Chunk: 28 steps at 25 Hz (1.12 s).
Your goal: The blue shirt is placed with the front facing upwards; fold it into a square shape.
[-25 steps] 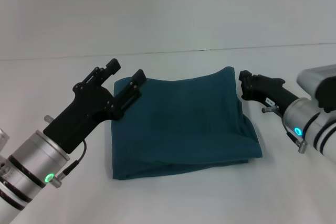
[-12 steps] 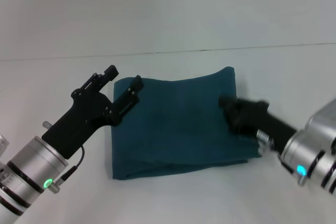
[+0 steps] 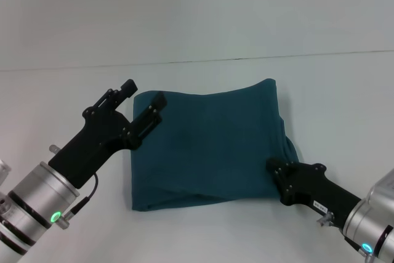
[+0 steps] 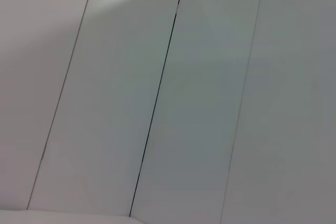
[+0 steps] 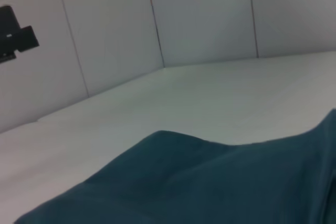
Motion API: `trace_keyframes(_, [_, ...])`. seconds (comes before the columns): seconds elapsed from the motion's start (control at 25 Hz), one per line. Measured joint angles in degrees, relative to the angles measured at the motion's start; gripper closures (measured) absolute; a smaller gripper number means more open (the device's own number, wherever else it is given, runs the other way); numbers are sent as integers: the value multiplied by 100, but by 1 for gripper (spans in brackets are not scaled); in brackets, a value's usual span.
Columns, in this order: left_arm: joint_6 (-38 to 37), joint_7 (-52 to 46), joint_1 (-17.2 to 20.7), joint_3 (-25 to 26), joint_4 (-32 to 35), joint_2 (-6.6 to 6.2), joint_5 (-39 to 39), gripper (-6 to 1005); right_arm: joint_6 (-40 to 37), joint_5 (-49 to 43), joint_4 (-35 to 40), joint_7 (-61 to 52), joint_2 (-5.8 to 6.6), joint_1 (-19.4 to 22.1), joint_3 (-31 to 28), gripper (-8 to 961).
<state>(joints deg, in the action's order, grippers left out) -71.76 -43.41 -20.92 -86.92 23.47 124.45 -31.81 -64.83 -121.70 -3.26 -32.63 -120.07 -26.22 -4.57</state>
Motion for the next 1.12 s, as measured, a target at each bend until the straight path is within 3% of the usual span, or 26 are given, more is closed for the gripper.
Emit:
trace_keyframes(0.32, [1,0,-15,7,-74,-10,0,293,102,25,1,3,-7,147,-67,922])
trace_keyframes(0.6, [-68,0,6,25,-90,-9,0,287,-914,549,23,285,-8,286,-242,922])
trace_keyframes(0.76, [-88,5,10,79,-111,-9,-10,283,-810,927,18,424,6,-90,-276,922])
trace_keyframes(0.88, [-91,6,9,80,-124,-9,-6,280,-72,1055,0,386,4,-677,-302,922])
trace_keyframes(1.12, [-142,5,31,79,-120,-22,-36,275,490,1180,-68,315,3,-1067,-290,922])
